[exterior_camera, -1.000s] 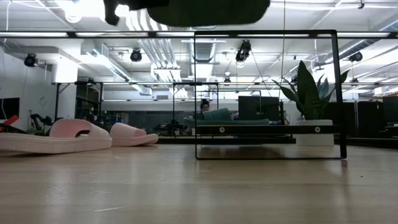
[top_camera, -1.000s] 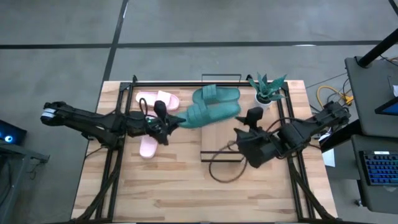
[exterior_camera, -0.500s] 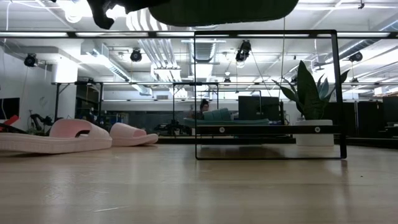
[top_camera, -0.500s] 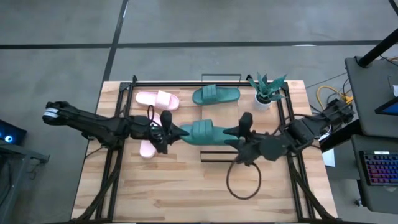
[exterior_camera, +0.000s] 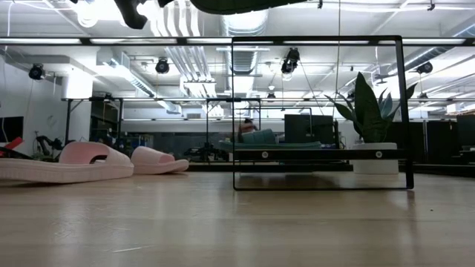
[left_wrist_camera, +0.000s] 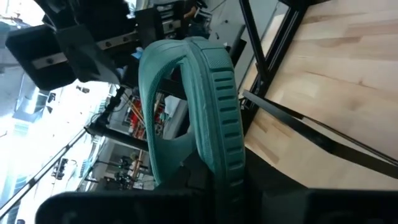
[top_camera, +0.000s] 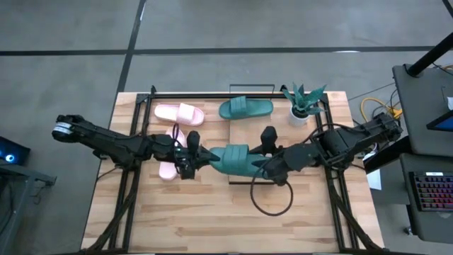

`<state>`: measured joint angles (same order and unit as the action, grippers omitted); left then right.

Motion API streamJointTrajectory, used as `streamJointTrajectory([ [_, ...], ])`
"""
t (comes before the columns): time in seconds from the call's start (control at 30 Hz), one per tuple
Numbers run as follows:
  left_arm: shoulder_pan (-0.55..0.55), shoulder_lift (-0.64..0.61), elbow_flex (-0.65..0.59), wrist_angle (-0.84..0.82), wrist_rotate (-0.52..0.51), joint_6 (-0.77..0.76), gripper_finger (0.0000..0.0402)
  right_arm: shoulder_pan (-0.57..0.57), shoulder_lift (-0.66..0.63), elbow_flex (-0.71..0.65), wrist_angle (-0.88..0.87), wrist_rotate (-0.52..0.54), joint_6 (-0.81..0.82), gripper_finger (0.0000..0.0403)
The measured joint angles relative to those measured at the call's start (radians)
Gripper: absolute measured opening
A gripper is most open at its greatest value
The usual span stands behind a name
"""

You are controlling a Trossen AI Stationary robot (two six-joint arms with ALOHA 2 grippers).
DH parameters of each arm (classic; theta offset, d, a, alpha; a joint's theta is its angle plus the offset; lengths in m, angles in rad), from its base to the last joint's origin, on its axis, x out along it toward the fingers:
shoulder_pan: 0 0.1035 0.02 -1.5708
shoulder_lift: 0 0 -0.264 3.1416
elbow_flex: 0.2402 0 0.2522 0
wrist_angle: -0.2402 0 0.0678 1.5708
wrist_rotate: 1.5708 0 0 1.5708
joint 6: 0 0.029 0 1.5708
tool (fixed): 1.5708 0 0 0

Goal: Pick and place slides into the shelf
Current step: Put the green slipper on the shelf

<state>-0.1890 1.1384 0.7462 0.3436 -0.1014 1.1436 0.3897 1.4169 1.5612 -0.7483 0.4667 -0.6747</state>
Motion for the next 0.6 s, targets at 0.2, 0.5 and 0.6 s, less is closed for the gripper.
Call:
streamJointTrajectory([
  [0.2, 0.001, 0.048, 0.013, 0.039, 0.021, 0.021, 0.0019, -0.007, 0.006, 0.0, 0.007, -0.055, -0.015, 0.0183],
  [0.5, -0.001, 0.129, 0.096, 0.048, 0.041, 0.052, 0.0019, -0.011, 0.006, 0.0, 0.018, -0.087, -0.011, 0.0183],
  [0.6, -0.001, 0.146, 0.11, 0.048, 0.041, 0.052, 0.0019, -0.011, 0.006, 0.0, 0.018, -0.09, 0.003, 0.0182],
])
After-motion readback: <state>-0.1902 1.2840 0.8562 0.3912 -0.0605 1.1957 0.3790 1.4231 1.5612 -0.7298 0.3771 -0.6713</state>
